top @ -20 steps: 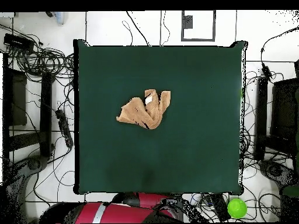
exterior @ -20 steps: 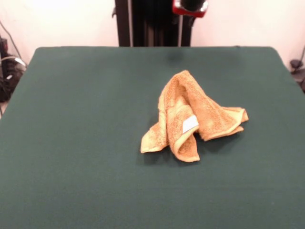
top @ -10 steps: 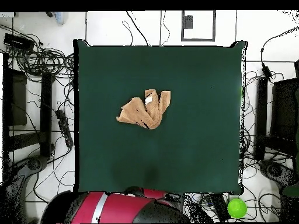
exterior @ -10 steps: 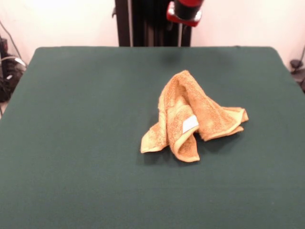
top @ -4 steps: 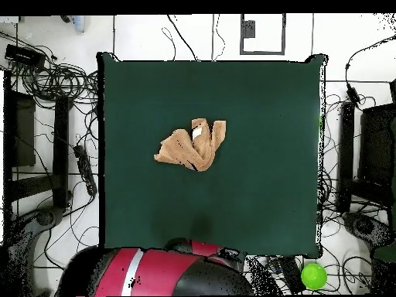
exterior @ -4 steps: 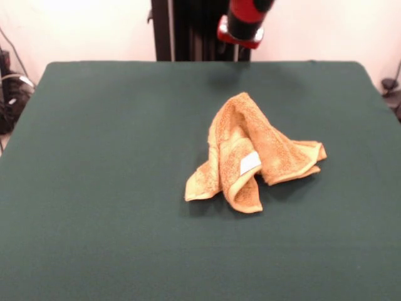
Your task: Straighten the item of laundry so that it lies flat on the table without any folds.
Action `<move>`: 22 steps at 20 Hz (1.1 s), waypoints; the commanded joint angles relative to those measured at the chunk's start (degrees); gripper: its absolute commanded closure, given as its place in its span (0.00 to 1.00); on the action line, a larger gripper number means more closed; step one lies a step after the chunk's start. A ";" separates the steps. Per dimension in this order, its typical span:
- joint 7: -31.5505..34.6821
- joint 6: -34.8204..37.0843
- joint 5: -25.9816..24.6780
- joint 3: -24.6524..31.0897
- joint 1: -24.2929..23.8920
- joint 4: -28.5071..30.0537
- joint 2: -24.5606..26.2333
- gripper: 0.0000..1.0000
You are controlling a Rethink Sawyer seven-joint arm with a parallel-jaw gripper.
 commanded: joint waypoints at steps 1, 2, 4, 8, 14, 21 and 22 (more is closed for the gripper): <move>12.62 -1.07 7.02 2.11 2.41 -13.58 2.81 0.00; 12.83 -1.37 7.13 2.07 2.52 -13.67 2.90 0.00; 13.26 -1.96 7.35 2.01 2.74 -13.85 3.06 0.00; 14.22 -2.23 8.80 2.44 3.34 -15.56 4.13 0.00; 15.50 -1.21 11.43 2.20 4.94 -17.50 5.17 0.00; 16.16 1.47 13.48 1.69 5.87 -17.46 4.82 0.00; 16.11 3.33 13.65 1.52 5.98 -17.20 4.15 0.00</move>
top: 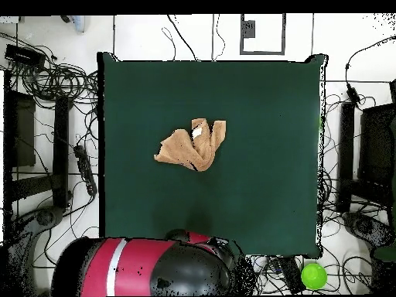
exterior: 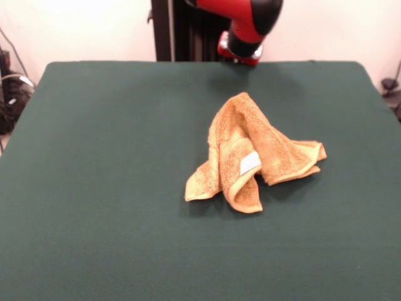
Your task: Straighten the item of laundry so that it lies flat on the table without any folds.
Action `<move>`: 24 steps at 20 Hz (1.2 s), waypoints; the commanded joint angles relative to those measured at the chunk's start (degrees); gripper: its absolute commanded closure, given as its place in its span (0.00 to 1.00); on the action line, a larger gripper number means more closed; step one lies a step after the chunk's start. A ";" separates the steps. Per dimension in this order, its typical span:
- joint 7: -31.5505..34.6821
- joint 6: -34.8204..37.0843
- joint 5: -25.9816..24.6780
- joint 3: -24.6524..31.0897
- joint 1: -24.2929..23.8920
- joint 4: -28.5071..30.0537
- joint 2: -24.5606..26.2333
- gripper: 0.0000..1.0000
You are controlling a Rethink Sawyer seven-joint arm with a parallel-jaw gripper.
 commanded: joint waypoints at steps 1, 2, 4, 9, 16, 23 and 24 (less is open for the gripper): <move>16.01 3.51 9.80 3.14 2.31 -14.63 -0.56 0.00; 15.97 6.23 9.96 3.41 1.92 -14.17 -1.58 0.00; 15.84 11.78 9.97 3.41 1.60 -13.40 -3.81 0.00; 16.39 23.15 9.87 2.67 1.44 -14.31 -5.81 0.00; 16.52 33.33 8.62 1.63 1.48 -14.10 -10.08 0.00; 15.72 37.38 6.86 0.59 1.83 -14.00 -12.71 0.00; 15.64 37.69 6.81 0.62 1.73 -13.95 -12.92 0.00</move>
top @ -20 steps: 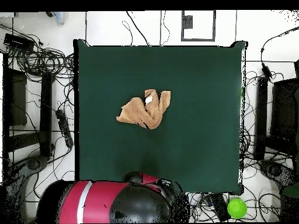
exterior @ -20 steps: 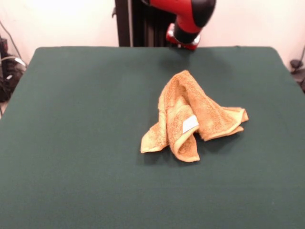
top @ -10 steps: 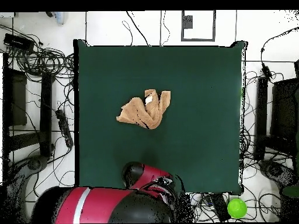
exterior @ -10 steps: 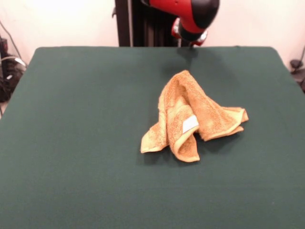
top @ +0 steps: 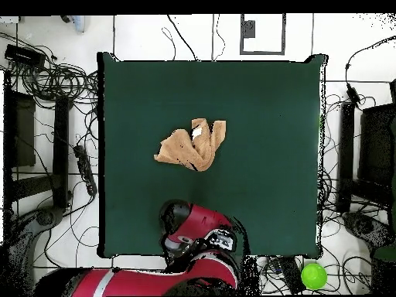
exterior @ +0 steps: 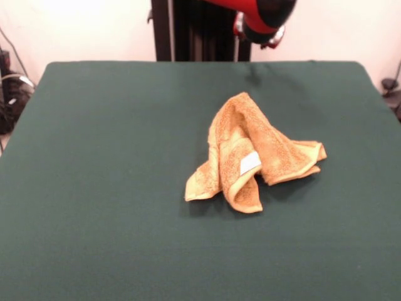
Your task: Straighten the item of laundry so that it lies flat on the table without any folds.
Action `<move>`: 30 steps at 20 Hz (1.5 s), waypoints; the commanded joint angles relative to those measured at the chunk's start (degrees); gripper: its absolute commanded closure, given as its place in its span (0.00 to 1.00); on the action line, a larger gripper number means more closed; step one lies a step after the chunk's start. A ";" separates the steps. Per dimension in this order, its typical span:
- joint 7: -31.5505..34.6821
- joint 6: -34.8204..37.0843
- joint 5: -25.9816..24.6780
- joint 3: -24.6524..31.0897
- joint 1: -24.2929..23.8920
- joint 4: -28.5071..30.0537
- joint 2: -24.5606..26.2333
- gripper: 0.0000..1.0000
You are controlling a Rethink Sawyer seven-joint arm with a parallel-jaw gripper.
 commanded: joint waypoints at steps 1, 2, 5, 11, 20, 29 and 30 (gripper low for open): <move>15.49 7.08 2.87 1.23 1.07 -7.47 -2.54 0.00; 15.35 7.62 2.79 1.33 0.89 -7.59 -2.64 0.00; 14.85 9.61 2.20 1.29 0.63 -7.97 -3.60 0.00; 13.44 13.38 1.31 1.87 -0.44 -8.98 -4.62 0.00; 12.67 20.13 0.43 2.33 -2.05 -12.08 -5.35 0.00; 11.28 20.73 -0.41 2.45 -2.23 -11.51 -5.68 0.00; 11.27 20.84 -0.47 2.51 -2.26 -11.49 -5.68 0.00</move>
